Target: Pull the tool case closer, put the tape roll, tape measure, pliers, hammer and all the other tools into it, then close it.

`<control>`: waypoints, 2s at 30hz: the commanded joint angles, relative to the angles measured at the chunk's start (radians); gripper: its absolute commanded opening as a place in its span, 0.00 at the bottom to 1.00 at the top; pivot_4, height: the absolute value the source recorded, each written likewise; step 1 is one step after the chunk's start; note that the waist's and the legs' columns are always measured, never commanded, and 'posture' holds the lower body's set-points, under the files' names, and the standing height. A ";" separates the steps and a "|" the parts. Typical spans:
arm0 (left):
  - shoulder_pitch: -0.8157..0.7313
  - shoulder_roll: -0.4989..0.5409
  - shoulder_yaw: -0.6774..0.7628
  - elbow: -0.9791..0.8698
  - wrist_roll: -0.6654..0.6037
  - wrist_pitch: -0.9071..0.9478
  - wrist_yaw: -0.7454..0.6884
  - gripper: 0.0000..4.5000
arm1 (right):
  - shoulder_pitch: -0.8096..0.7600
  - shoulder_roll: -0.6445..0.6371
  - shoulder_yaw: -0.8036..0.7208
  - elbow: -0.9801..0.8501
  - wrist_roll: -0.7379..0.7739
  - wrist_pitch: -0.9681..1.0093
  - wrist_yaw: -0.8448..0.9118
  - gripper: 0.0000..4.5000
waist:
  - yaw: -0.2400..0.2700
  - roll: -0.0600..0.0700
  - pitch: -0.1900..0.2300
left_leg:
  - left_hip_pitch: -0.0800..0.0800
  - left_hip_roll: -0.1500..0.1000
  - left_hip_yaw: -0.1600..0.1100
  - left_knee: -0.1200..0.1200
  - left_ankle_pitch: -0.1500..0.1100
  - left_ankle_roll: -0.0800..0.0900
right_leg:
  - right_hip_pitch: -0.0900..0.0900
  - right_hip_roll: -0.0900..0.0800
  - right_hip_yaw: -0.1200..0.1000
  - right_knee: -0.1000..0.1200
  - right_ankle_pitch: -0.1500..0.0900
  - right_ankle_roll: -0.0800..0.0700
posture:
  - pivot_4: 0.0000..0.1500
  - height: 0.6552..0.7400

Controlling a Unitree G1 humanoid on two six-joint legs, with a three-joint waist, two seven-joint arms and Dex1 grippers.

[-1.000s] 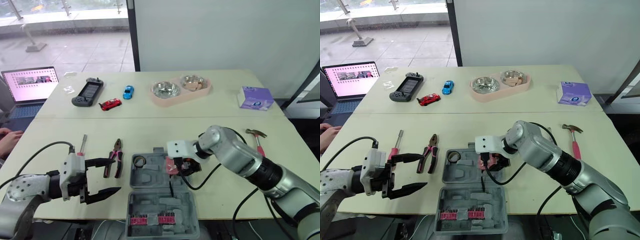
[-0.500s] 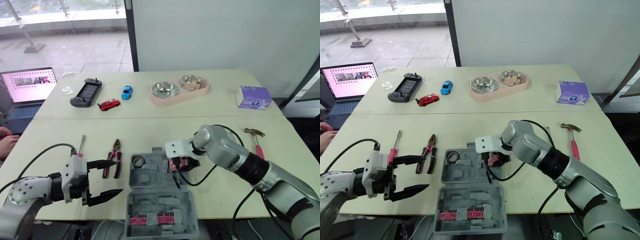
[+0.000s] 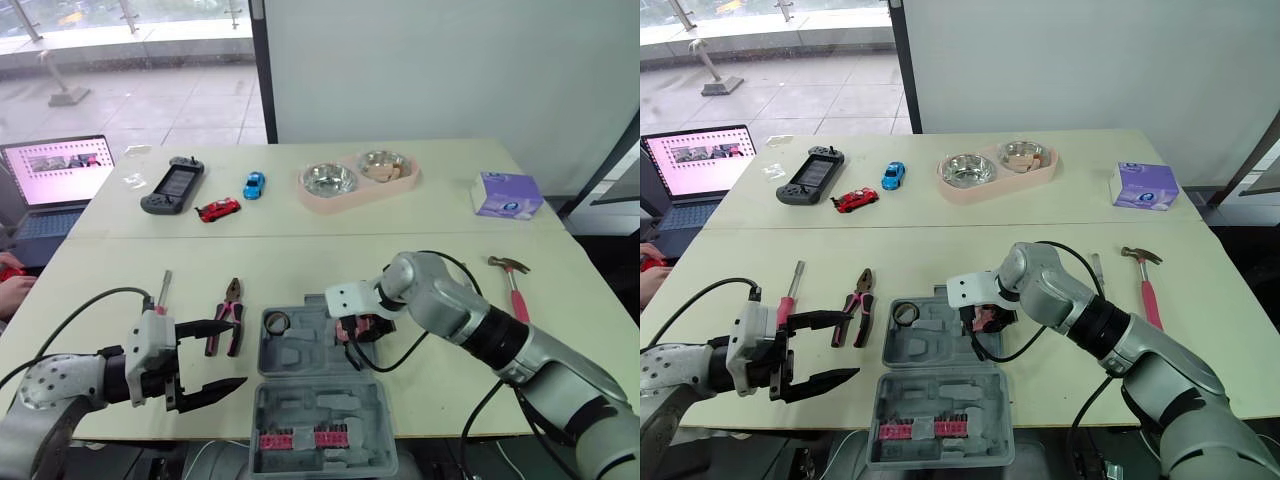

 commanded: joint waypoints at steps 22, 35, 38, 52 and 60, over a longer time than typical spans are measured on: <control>-0.013 0.000 0.007 -0.044 -0.008 0.021 0.012 1.00 | 0.220 -0.077 -0.400 -0.350 0.249 0.243 -0.061 0.68 | 0.000 0.000 0.000 | 0.000 0.001 0.000 0.000 0.000 0.000 | 0.000 0.000 0.000 0.000 0.000 0.000 | 1.00 0.81; -0.008 -0.002 0.010 -0.038 -0.008 0.016 0.016 1.00 | 0.483 0.015 -0.538 -0.247 0.362 -0.044 -0.266 0.35 | 0.001 0.000 0.000 | 0.001 0.000 0.000 0.000 0.000 0.000 | 0.001 0.000 0.000 0.000 0.000 0.000 | 1.00 0.81; -0.007 -0.001 0.012 -0.037 -0.008 0.014 0.016 1.00 | 0.490 0.020 -0.540 -0.216 0.374 -0.069 -0.279 0.35 | 0.002 0.000 0.000 | 0.001 0.000 0.000 0.000 0.000 0.000 | 0.001 0.000 0.000 0.000 0.000 0.000 | 1.00 0.81; -0.009 0.005 0.017 -0.037 -0.008 0.014 0.016 1.00 | 0.494 0.032 -0.467 0.025 0.304 -0.244 -0.321 0.35 | 0.003 -0.002 -0.002 | 0.002 0.000 0.000 0.000 0.000 0.000 | 0.003 0.000 0.000 -0.001 0.000 0.000 | 1.00 0.81; -0.010 0.007 0.022 -0.042 -0.012 0.018 0.017 1.00 | 0.500 0.026 -0.423 0.040 0.294 -0.115 -0.302 0.35 | 0.003 -0.003 -0.007 | 0.003 0.000 0.000 0.000 0.000 0.000 | 0.004 0.000 0.000 0.000 0.000 -0.001 | 1.00 0.81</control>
